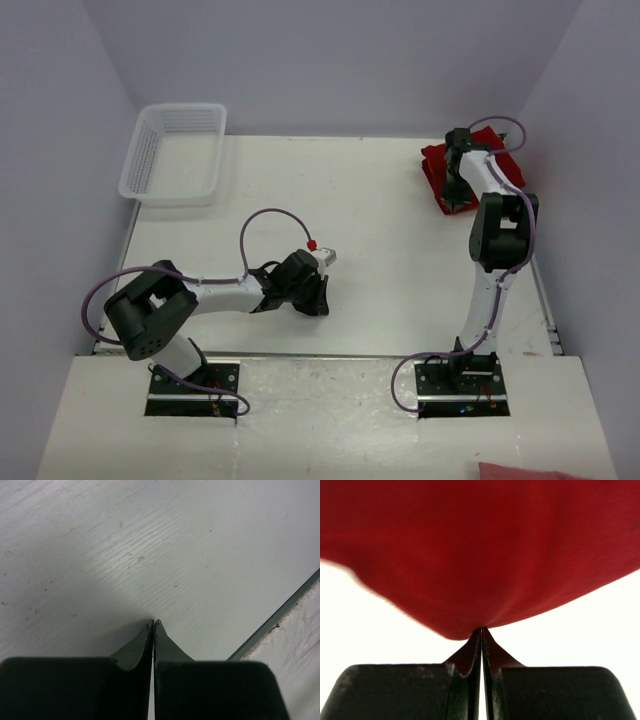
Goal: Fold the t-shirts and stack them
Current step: Put the neatly folded tshirt into the corner of the board with the right arm
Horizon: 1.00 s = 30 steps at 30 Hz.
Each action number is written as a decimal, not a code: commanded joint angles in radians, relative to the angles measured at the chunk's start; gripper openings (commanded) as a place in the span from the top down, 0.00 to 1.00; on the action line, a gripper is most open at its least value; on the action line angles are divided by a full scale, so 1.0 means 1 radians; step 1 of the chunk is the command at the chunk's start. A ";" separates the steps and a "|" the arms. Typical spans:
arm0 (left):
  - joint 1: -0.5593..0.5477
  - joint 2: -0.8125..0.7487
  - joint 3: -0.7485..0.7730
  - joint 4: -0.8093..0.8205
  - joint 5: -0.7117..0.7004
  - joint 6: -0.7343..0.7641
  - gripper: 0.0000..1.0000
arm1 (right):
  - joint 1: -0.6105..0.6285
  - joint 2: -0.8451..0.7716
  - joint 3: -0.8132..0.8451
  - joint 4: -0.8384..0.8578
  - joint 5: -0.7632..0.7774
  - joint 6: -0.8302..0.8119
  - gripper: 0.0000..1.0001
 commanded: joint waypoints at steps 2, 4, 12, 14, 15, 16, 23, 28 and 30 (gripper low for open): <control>-0.004 -0.016 -0.008 0.044 0.013 0.017 1.00 | 0.048 -0.074 0.078 -0.006 0.005 0.004 1.00; -0.004 -0.015 -0.010 0.047 0.016 0.017 1.00 | 0.059 -0.098 0.088 0.009 0.062 0.001 1.00; -0.004 0.000 -0.014 0.056 0.023 0.014 1.00 | 0.049 -0.163 0.168 0.078 0.102 -0.038 1.00; -0.005 0.002 -0.016 0.062 0.033 0.014 1.00 | 0.046 -0.103 0.249 0.065 0.091 -0.089 1.00; -0.005 0.007 -0.016 0.066 0.033 0.013 1.00 | 0.044 -0.070 0.338 0.048 0.088 -0.126 1.00; -0.005 0.007 -0.016 0.066 0.034 0.014 1.00 | 0.044 -0.005 0.379 0.042 0.087 -0.141 1.00; -0.005 0.005 -0.002 0.009 0.028 0.039 1.00 | 0.044 0.150 0.579 0.052 0.030 -0.195 1.00; -0.005 0.020 0.021 -0.008 0.034 0.040 1.00 | 0.044 0.152 0.536 0.127 -0.030 -0.193 1.00; -0.005 0.030 0.030 -0.013 0.034 0.042 1.00 | 0.043 0.175 0.555 0.120 -0.054 -0.193 1.00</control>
